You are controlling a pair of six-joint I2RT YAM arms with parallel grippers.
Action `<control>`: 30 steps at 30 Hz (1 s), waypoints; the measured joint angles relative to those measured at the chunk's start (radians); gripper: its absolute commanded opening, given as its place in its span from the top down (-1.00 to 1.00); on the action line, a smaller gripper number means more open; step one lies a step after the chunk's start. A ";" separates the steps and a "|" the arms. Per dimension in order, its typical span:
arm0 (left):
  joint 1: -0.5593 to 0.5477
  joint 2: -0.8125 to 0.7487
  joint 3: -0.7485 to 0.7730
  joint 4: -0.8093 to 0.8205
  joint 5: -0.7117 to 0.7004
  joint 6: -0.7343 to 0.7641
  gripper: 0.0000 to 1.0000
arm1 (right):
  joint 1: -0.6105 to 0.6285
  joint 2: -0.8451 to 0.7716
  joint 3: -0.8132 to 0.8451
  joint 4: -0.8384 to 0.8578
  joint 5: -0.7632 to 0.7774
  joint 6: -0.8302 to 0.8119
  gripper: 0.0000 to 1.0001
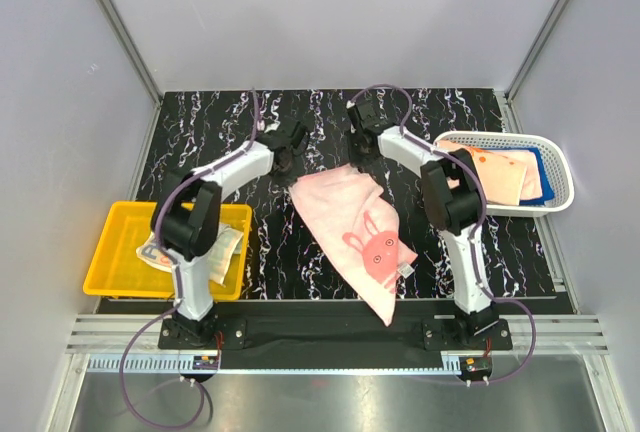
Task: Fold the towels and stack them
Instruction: Flatten out the crumpled towel
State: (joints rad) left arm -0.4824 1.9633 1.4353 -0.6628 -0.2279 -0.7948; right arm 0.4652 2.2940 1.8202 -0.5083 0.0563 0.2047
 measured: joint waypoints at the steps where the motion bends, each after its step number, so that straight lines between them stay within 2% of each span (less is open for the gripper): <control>1: 0.000 -0.029 0.003 -0.003 -0.005 0.024 1.00 | 0.000 -0.033 -0.035 0.000 0.007 0.007 1.00; 6: -0.013 -0.234 0.034 -0.034 -0.022 0.119 1.00 | 0.001 -0.276 -0.205 0.010 0.011 0.048 1.00; 11: -0.070 -0.505 0.093 -0.084 -0.039 0.224 1.00 | 0.015 -0.652 -0.340 0.058 0.012 0.081 1.00; 18: -0.207 -0.785 0.136 -0.159 -0.048 0.320 1.00 | 0.083 -1.060 -0.399 0.058 0.011 0.083 1.00; 23: -0.274 -0.889 0.175 -0.195 -0.029 0.348 1.00 | 0.150 -1.210 -0.391 -0.016 0.003 0.083 1.00; 30: -0.285 -0.914 0.347 -0.217 0.062 0.359 1.00 | 0.187 -1.240 -0.232 -0.123 -0.032 0.095 1.00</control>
State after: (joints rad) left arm -0.7677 1.0489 1.7824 -0.8803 -0.1658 -0.4362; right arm 0.6518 1.0538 1.5879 -0.6312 0.0242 0.3000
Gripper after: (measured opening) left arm 0.027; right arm 0.011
